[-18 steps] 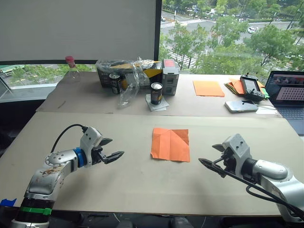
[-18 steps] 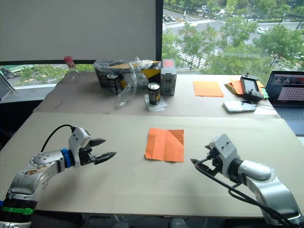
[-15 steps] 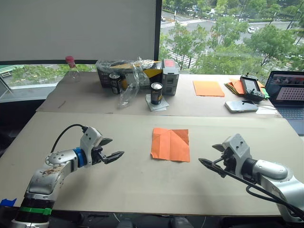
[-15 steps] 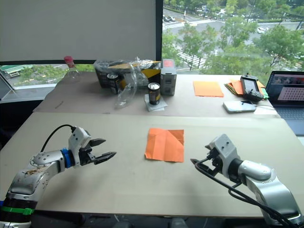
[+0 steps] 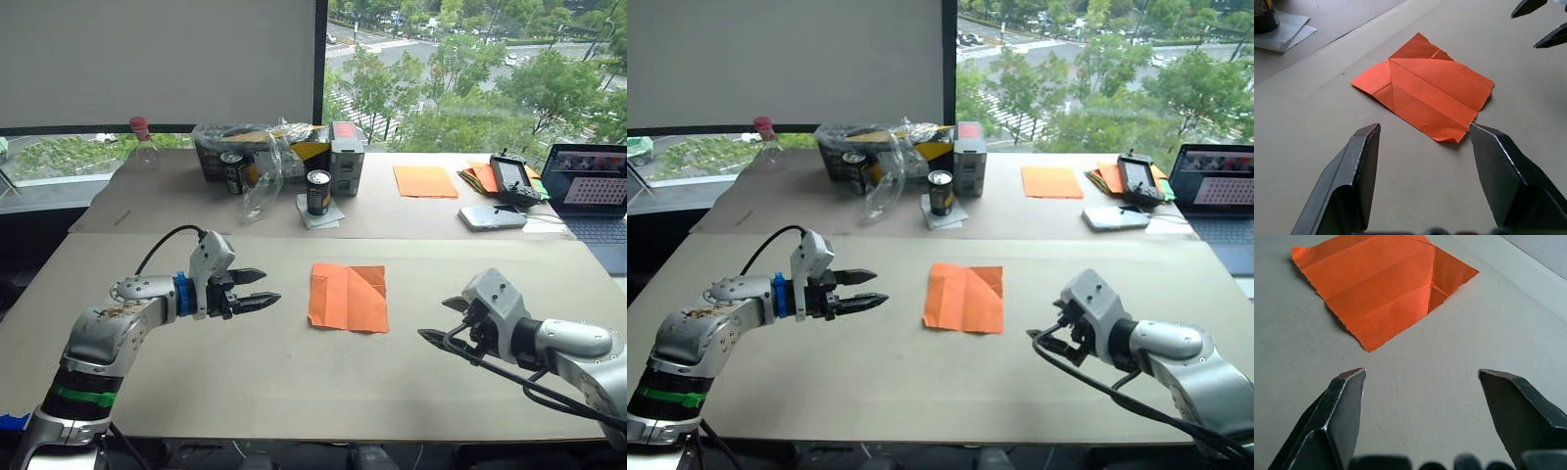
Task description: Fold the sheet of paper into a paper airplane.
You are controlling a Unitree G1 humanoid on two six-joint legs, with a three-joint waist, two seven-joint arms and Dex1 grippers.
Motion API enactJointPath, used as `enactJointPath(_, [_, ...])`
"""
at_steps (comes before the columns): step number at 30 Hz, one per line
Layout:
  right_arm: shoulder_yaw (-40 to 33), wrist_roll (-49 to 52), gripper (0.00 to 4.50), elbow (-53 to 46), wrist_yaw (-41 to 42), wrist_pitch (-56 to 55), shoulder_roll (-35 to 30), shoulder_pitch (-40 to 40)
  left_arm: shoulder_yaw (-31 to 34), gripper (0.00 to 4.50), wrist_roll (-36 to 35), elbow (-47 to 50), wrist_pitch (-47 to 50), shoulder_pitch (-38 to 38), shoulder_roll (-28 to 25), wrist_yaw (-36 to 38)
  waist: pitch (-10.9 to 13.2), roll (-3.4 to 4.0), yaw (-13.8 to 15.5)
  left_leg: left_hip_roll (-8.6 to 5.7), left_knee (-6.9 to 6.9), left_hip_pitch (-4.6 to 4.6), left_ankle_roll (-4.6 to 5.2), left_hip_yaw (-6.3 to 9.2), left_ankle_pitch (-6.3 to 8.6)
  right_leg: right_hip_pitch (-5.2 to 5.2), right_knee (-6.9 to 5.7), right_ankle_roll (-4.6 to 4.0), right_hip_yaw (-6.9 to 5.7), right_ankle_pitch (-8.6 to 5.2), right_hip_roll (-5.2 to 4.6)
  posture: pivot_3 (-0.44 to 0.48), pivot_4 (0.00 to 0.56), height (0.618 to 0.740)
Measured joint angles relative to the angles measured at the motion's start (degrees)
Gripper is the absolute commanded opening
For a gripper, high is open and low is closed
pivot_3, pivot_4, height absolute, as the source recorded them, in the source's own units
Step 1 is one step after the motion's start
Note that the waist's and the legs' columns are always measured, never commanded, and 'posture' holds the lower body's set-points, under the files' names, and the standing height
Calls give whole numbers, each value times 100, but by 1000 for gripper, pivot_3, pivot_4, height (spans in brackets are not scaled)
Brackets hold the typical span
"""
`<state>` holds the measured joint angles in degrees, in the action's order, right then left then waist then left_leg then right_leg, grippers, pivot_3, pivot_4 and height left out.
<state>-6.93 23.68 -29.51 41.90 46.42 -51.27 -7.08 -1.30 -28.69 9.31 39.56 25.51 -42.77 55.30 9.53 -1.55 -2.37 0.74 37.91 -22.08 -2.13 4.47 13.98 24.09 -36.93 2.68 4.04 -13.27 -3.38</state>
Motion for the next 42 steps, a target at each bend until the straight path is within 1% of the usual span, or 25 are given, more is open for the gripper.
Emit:
enactJointPath(2, [351, -128, 2244, 171, 20, -20, -2, -409, -105, 1410, 136, -42, -59, 38, -57, 59, 0, 0, -18, 1, 0, -1, 0, 0, 0, 1, 1, 0, 0, 0, 1, 0, 150, 732])
enactJointPath(6, [1126, -651, 892, 926, 95, -244, 17, -1192, -236, 78, 334, -113, -96, 32, -135, 103, 1, -1, -15, 0, 0, -7, 0, 0, 0, 8, 4, 0, 0, 0, -1, 0, 150, 732])
enactJointPath(8, [1490, -897, 215, 1305, 179, -390, 127, -1531, -227, 0, 416, -118, -123, -4, -162, 78, 1, -1, -13, 0, 0, -10, 0, 0, 0, 9, 5, 0, -1, 0, -1, 0, 150, 732])
enactJointPath(9, [1676, -1010, 36, 1510, 205, -498, 227, -1714, -220, 0, 464, -110, -175, -44, -174, 42, 1, -1, -13, 0, 0, -11, 0, 0, 0, 10, 6, -1, 0, 0, -1, 0, 150, 732])
enactJointPath(12, [2178, -1390, 36, 2141, 315, -840, 518, -2188, -173, 0, 547, -53, -215, -229, -187, -64, 1, -1, -25, 0, 0, -10, 0, 0, 0, 10, 4, -1, 0, 1, -2, 0, 150, 732])
enactJointPath(14, [2530, -1797, 36, 2766, 300, -1164, 726, -2545, -67, 0, 523, 132, -215, -463, -175, -107, 1, -1, -35, 0, 0, -10, 0, -1, 0, 12, 3, -2, 1, 1, -2, 0, 150, 732])
enactJointPath(17, [2830, -2307, 36, 3703, 237, -1536, 1024, -3031, 98, 0, 448, 381, -215, -747, -142, -218, 2, 0, -24, 0, 0, -12, 0, -1, 0, 18, -1, -2, 0, 2, -2, 0, 150, 732])
enactJointPath(20, [2913, -2606, 36, 4356, 208, -1844, 1323, -3374, 250, 0, 403, 496, -216, -869, -62, -355, 2, 0, -2, 0, 0, -13, 0, 2, 0, 17, -2, -3, -1, 2, -3, 0, 150, 732])
enactJointPath(23, [2897, -2704, 36, 4662, 208, -2061, 1611, -3521, 292, 0, 397, 527, -220, -875, -27, -466, 2, 0, -7, 0, 0, -11, 0, 2, 0, 16, -3, -3, -1, 2, -3, 0, 150, 732])
enactJointPath(29, [2891, -2919, 36, 4729, 317, -2158, 1985, -3594, 381, 0, 433, 395, -428, -822, -4, -631, 1, 0, -63, 4, -1, 0, 0, 1, 0, 15, -14, -4, -1, 3, 1, 0, 150, 732])
enactJointPath(35, [2982, -2957, 36, 4185, 568, -1840, 2274, -3467, 359, 0, 418, 245, -474, -719, 194, -616, 1, 1, -99, 2, -2, -4, 0, 2, 0, 16, -14, -4, -1, 3, -1, 0, 150, 732])
enactJointPath(42, [2985, -3015, 36, 3767, 595, -1501, 2275, -3300, -75, 0, 485, 89, -600, -590, 659, -521, 1, 1, -43, 0, -2, -3, 0, 1, 0, 16, -14, -4, -2, 3, -3, 0, 150, 732])
